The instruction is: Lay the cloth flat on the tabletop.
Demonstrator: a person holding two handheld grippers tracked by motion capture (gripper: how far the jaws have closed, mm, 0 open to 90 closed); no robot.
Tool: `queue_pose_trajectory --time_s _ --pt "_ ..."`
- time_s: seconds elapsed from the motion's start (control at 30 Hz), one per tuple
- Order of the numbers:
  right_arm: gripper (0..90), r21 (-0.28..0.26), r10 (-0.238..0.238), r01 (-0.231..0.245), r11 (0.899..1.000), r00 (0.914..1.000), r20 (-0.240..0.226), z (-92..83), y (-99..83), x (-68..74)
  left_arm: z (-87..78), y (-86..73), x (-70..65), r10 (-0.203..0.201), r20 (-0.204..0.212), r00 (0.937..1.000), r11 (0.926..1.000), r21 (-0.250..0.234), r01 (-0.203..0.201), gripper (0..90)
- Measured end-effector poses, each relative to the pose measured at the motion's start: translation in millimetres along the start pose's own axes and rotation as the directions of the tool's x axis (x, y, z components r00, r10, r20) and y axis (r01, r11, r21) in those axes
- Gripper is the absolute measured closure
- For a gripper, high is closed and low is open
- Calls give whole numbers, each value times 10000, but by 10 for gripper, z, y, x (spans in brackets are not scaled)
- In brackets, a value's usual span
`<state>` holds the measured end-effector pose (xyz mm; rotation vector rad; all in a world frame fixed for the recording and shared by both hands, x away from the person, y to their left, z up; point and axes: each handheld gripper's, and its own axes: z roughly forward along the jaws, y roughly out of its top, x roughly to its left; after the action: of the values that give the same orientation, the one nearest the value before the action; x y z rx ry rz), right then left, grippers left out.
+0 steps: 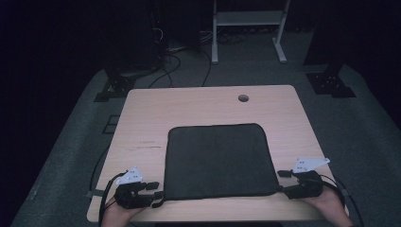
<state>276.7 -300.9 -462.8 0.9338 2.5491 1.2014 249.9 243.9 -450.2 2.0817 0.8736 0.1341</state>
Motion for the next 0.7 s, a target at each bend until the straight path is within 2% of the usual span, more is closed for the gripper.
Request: queue_pose_trajectory --time_s 0.07,0.17,0.2,0.3,0.33,0.43,0.53,0.6,0.7 --pt "256 -217 261 -253 9994 9990 355 2 9 -62 32 24 28 -9 -232 9997 10000 -64 7 403" --pt "157 -463 816 -767 9960 9901 1138 34 32 -178 92 75 78 24 -503 9987 9997 -235 -35 319" --pt "131 -492 1031 -969 9941 9840 1450 54 38 -229 108 89 87 46 -600 9982 9997 -231 -60 280" --pt "128 -485 1379 -1307 9902 9694 2032 91 35 -320 176 141 125 139 -838 9964 9995 -275 -162 233" --pt "121 -473 1537 -1466 9881 9595 2361 108 32 -367 192 153 133 166 -916 9957 9995 -268 -191 216" --pt "91 -589 1938 -1847 9810 9395 2826 125 17 -478 262 206 192 294 -1362 9902 9990 -303 -338 179" --pt "77 -575 2209 -2142 9751 9148 3380 145 -6 -573 318 266 273 233 -1731 9846 9990 -329 -294 152" --pt "57 -467 2279 -2264 9729 9051 3589 166 -21 -624 361 304 324 208 -1945 9807 9992 -306 -273 120" --pt "15 -129 2170 -2289 9734 9018 3738 208 -41 -673 459 369 412 285 -2267 9735 9995 -70 -309 74"
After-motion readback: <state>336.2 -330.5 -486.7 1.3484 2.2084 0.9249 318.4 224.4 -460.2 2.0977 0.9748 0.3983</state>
